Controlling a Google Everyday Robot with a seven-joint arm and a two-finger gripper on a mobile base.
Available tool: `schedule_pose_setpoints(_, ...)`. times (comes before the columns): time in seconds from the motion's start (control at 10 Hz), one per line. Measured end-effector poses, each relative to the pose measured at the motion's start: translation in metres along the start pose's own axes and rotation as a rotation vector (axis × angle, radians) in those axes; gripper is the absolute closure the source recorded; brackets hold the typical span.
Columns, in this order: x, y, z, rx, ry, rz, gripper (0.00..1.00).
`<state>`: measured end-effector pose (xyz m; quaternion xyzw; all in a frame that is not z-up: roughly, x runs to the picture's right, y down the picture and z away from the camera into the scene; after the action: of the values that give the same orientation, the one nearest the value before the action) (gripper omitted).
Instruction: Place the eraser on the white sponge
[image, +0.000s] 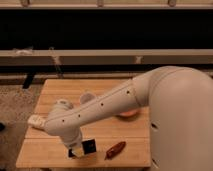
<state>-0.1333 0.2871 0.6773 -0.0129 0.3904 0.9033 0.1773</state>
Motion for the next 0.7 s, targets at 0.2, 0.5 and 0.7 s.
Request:
schedule_pose_setpoints(0.2, 0.009, 0.001, 0.004, -0.008, 0.003, -0.012, 0.78)
schedule_pose_setpoints(0.5, 0.024, 0.009, 0.014, -0.029, 0.009, -0.013, 0.47)
schedule_pose_setpoints(0.7, 0.03, 0.019, 0.019, -0.042, 0.011, -0.008, 0.31)
